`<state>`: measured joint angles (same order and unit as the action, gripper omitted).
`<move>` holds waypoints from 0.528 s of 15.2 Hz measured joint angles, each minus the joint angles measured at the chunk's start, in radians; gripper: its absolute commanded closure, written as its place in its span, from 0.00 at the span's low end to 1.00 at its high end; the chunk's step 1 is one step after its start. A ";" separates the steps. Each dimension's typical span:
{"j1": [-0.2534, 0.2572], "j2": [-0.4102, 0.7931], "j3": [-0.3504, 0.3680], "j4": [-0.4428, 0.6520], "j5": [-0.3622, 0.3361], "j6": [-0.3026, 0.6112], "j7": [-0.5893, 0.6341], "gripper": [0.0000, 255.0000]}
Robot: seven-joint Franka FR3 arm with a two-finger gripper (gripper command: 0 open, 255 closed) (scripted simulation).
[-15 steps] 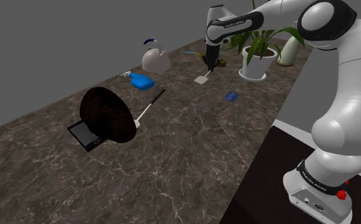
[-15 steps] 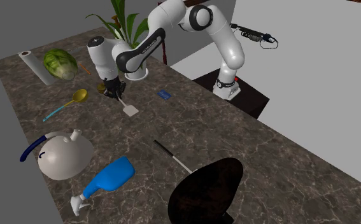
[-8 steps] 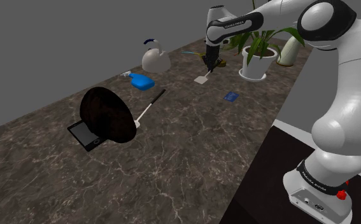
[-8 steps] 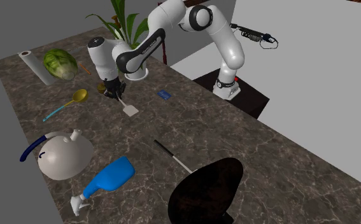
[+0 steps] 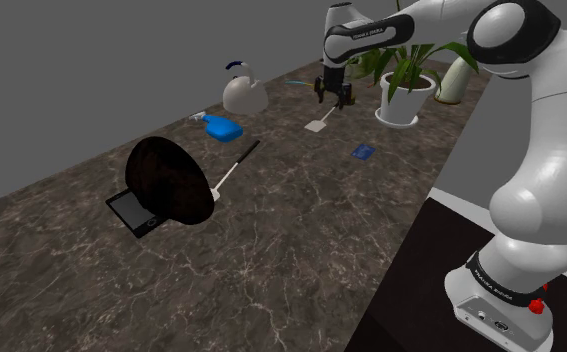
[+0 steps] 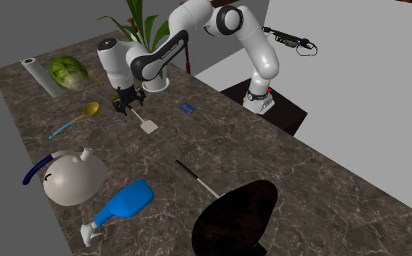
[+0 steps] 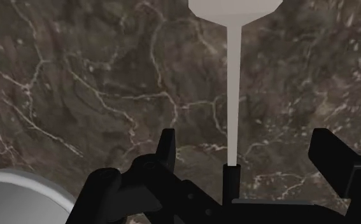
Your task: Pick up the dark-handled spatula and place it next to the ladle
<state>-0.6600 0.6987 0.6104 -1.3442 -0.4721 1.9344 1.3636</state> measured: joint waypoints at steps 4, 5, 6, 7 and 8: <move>0.000 -0.033 0.013 0.028 0.018 -0.056 -0.009 0.00; -0.001 -0.035 0.014 0.028 0.019 -0.059 -0.010 0.00; -0.002 -0.036 0.014 0.028 0.020 -0.060 -0.011 0.00; -0.002 -0.037 0.014 0.029 0.020 -0.061 -0.011 0.00; -0.002 -0.037 0.014 0.028 0.020 -0.061 -0.012 0.00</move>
<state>-0.6620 0.6618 0.6248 -1.3157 -0.4518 1.8732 1.3520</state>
